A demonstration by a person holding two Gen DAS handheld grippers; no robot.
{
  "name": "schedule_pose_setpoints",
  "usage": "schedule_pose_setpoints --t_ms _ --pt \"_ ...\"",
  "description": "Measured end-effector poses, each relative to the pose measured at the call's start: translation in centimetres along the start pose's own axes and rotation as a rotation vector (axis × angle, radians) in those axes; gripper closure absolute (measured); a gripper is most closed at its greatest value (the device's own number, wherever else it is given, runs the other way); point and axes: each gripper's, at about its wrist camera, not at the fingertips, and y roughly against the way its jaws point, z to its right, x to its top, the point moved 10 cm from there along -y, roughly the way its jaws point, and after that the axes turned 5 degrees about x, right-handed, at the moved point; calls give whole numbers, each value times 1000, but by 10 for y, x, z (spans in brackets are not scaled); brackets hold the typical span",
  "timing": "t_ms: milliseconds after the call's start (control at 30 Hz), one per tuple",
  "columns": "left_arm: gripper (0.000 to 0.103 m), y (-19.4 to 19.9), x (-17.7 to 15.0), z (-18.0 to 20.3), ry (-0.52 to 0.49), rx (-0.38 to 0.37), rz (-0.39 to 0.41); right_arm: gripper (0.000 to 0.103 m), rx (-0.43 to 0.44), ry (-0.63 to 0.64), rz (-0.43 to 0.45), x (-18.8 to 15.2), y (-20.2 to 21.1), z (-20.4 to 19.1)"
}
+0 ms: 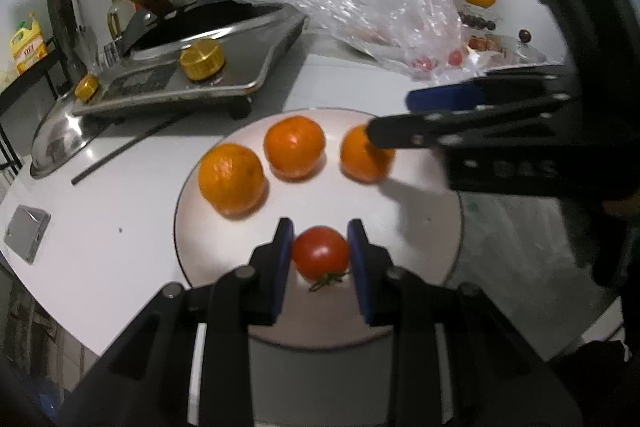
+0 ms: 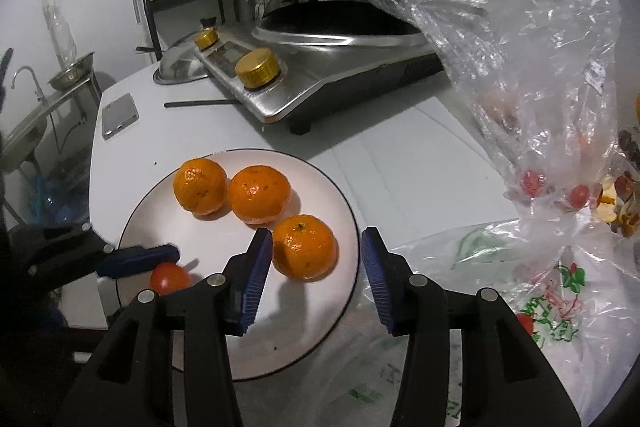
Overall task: Organize fruits
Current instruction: 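Lift both open grippers up off the plate, then move both open grippers back over the fruit on the plastic bag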
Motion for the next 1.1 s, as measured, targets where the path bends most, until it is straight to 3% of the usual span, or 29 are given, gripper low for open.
schedule_pose_setpoints --t_ms 467,533,1100 --pt "73 -23 26 -11 -59 125 49 54 22 23 22 4 10 4" --pt "67 -24 27 -11 -56 122 53 54 23 25 20 4 10 4" --pt "66 15 25 1 -52 117 98 54 -13 32 35 -4 37 2"
